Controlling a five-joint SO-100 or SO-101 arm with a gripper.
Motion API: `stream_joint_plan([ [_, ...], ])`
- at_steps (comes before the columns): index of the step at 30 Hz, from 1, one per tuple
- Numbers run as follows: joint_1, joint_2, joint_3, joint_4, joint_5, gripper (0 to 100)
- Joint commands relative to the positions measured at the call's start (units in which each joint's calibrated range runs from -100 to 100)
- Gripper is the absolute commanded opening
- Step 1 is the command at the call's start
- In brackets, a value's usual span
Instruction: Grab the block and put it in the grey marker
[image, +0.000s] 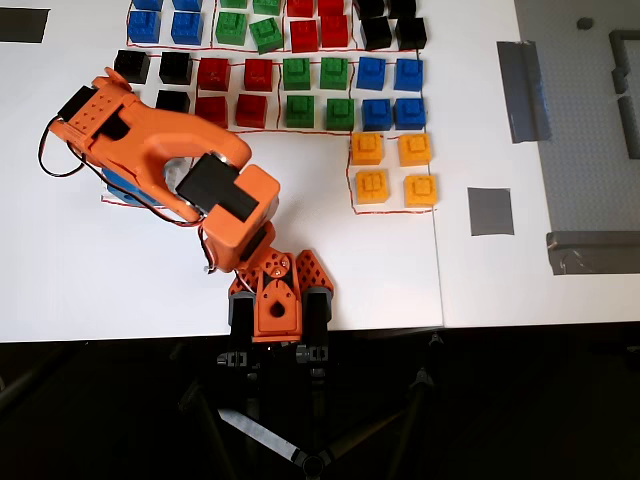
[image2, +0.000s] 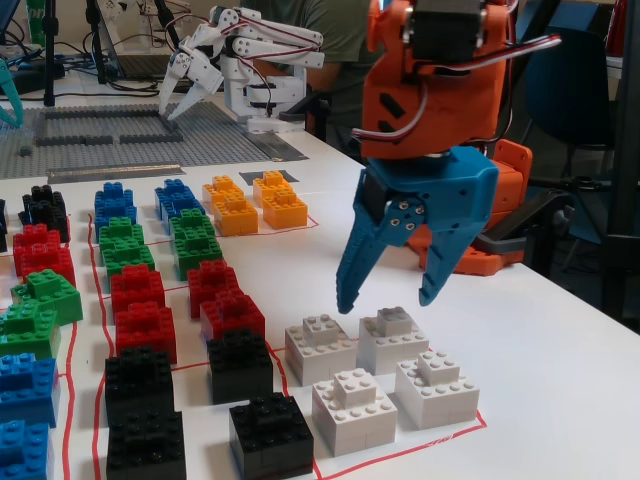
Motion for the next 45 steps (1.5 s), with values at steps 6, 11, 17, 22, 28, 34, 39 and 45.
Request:
stream_joint_plan([
  [6, -2.31, -0.53, -1.85, -1.09, -0.63, 28],
  [11, -3.06, 1.11, -2.94, -1.75, -0.88, 28],
  [17, -3.22, 2.41, -3.57, -3.05, -0.73, 28],
  [22, -3.72, 3.01, -3.84, -4.2, -0.63, 28],
  [28, -4.06, 4.13, -4.75, -5.5, -0.44, 27],
  [34, -4.64, 5.77, -6.2, -6.24, -0.29, 26],
  [39, -4.97, 6.64, -7.29, -6.81, 0.2, 21],
  [45, -4.72, 7.42, -8.02, -7.13, 0.78, 10],
])
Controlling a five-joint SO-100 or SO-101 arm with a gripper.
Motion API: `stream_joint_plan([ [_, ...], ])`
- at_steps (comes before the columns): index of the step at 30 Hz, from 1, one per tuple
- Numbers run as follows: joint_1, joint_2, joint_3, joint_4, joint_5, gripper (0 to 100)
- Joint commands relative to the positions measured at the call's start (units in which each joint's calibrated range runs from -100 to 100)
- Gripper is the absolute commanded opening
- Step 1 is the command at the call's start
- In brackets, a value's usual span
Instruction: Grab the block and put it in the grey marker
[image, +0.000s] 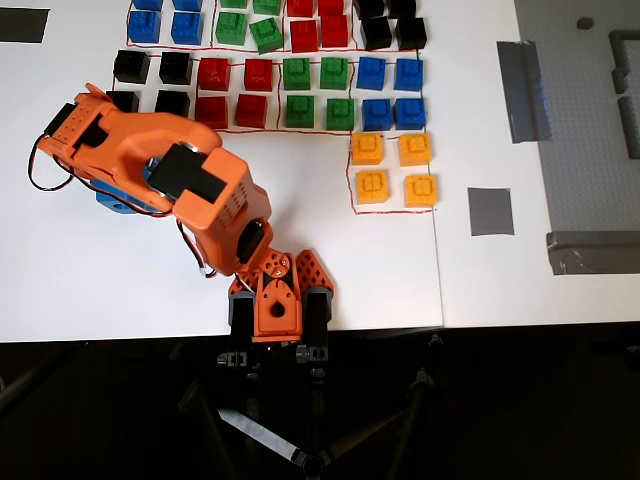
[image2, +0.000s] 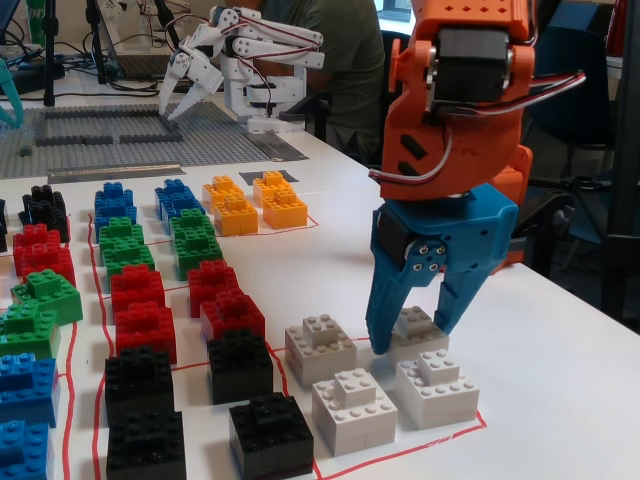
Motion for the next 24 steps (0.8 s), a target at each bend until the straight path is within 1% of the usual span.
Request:
stream_joint_plan([
  [1, -0.22, -1.64, -4.96, -0.73, 0.88, 4],
  [5, 0.12, -1.73, -5.15, -0.73, 1.07, 2],
  [6, 0.2, -1.99, -5.15, -0.73, 1.12, 0],
  [12, 0.95, -4.58, -4.69, -0.48, 1.47, 0],
  [17, 2.03, -7.77, -8.05, 5.56, 2.78, 0],
  [22, 4.53, -9.84, -12.95, 12.82, 7.52, 0],
  [24, 6.02, -11.23, -14.86, 15.1, 10.26, 0],
])
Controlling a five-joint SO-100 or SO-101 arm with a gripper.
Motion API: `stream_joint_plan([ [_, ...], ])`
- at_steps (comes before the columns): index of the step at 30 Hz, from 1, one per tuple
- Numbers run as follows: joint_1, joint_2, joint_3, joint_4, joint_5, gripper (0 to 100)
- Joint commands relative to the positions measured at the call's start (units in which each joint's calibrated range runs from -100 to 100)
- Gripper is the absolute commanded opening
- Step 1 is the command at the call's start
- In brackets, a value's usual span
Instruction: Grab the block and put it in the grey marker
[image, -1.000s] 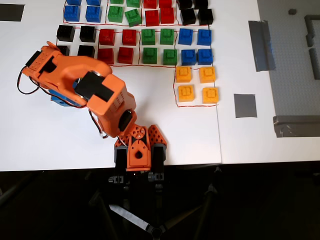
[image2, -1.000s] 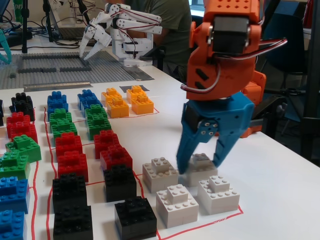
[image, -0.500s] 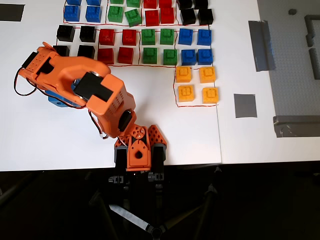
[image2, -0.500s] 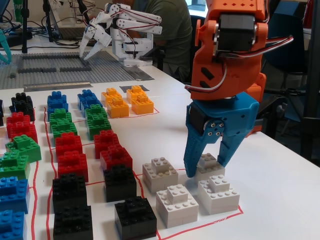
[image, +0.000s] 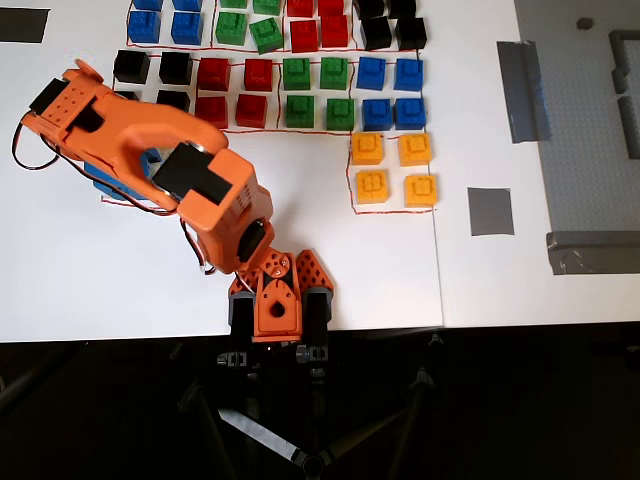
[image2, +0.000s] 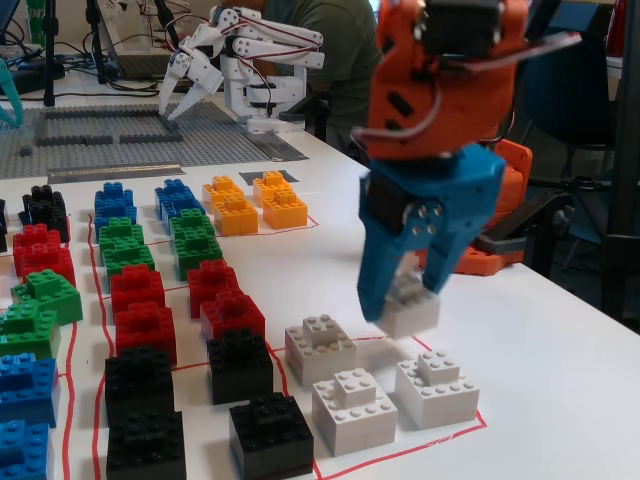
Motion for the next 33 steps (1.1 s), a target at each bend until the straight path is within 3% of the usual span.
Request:
stream_joint_plan([
  [1, 4.11, -10.7, -7.31, 4.79, 5.18, 0],
  [7, 9.35, -17.09, -10.49, 10.74, 13.19, 0],
  [12, 19.67, -19.16, -14.85, 17.93, 19.49, 0],
  [23, 55.86, -28.14, -13.85, 19.31, 44.3, 0],
  [33, 82.15, -26.41, -13.76, 16.13, 57.68, 0],
])
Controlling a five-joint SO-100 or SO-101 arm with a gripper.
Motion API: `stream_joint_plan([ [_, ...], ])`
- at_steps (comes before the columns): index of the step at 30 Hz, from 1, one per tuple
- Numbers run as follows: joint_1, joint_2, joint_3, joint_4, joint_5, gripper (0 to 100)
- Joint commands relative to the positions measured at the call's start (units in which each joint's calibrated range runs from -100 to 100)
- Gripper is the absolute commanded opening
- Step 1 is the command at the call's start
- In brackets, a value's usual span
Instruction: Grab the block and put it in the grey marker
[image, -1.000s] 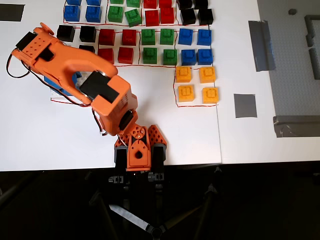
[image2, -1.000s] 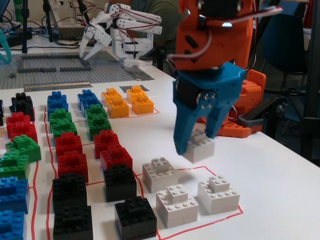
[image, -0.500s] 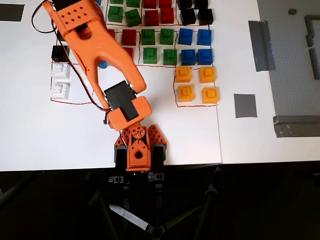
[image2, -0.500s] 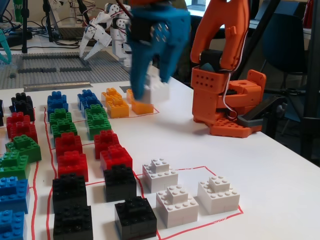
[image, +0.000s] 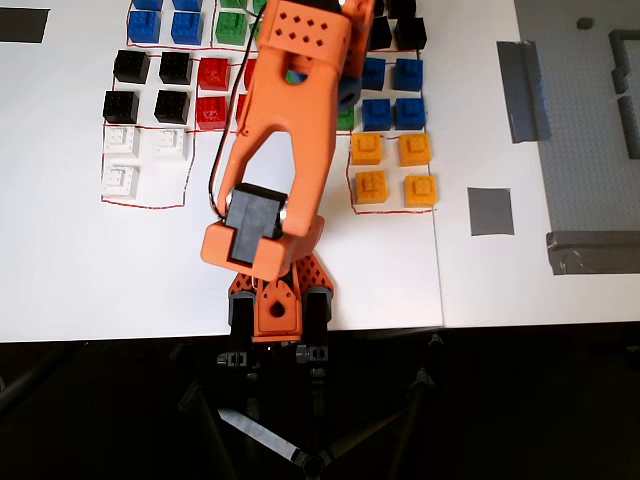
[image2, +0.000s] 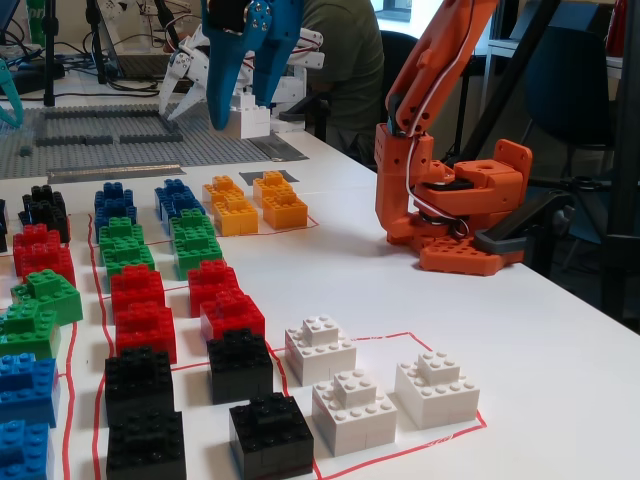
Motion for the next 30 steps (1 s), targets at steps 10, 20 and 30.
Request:
stream_joint_plan([
  [10, 30.25, 5.12, -5.05, -10.12, 9.82, 0],
  [20, 46.22, 17.47, -8.22, -20.98, 13.53, 0],
  [30, 54.21, 30.08, -14.22, -29.05, 16.51, 0],
])
